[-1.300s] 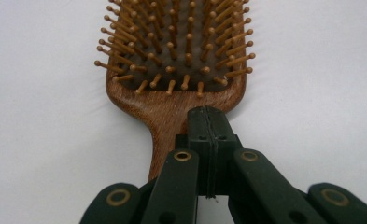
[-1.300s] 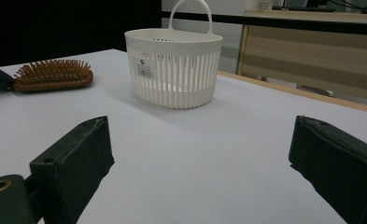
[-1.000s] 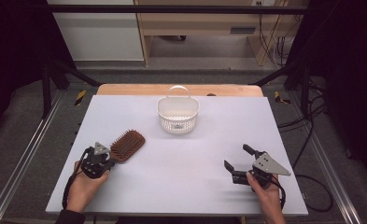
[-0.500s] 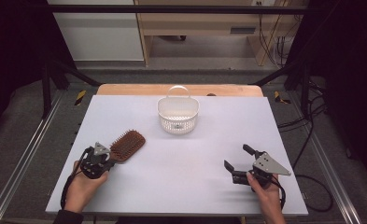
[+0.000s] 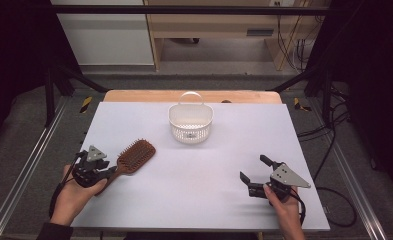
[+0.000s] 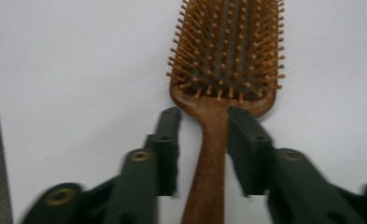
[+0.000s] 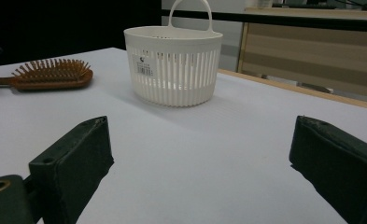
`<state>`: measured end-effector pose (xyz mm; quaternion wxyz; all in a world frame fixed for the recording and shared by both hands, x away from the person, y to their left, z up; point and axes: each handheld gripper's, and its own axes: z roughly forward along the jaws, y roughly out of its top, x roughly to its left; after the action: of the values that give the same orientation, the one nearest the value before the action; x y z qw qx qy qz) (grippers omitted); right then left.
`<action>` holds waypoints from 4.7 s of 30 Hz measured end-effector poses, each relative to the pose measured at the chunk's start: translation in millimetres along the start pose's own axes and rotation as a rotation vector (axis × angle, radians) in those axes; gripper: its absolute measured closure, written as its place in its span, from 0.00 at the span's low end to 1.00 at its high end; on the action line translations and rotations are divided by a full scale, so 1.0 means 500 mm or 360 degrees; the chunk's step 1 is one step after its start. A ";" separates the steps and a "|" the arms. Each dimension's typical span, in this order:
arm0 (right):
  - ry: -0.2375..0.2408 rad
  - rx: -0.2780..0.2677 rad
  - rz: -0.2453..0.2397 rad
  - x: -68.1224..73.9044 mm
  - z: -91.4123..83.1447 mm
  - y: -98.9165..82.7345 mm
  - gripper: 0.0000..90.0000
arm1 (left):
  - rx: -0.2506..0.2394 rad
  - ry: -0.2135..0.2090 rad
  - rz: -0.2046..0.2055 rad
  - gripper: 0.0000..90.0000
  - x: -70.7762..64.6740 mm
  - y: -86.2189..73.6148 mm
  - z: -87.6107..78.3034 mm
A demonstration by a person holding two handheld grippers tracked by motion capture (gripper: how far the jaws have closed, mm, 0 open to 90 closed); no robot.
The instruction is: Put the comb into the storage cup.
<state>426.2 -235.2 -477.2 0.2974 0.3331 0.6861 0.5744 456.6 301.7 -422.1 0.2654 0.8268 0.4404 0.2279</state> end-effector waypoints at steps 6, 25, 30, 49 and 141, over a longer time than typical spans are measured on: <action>-0.0002 0.0002 -0.0001 0.000 0.001 0.000 0.07 | 0.0061 -0.0045 0.0067 0.29 0.002 0.004 0.012; 0.0001 0.0009 -0.0003 0.001 0.001 -0.001 0.07 | 0.0334 -0.0129 0.0132 0.14 0.001 0.014 0.074; 0.0000 0.0008 -0.0002 0.000 0.000 -0.001 0.07 | 0.0360 -0.0135 0.0123 0.20 0.000 0.019 0.077; 0.0002 0.0014 -0.0010 0.001 0.001 -0.001 0.07 | 0.0429 -0.0231 0.0103 0.65 0.000 0.019 0.090; 0.0443 0.0072 0.0479 0.211 0.202 0.150 0.08 | -0.0723 -0.0284 0.0049 0.80 -0.158 -0.015 0.040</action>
<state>451.4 -82.7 -422.2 0.1029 0.3560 0.6757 0.6372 424.2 233.4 -453.2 0.4788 0.7694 0.3400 0.2513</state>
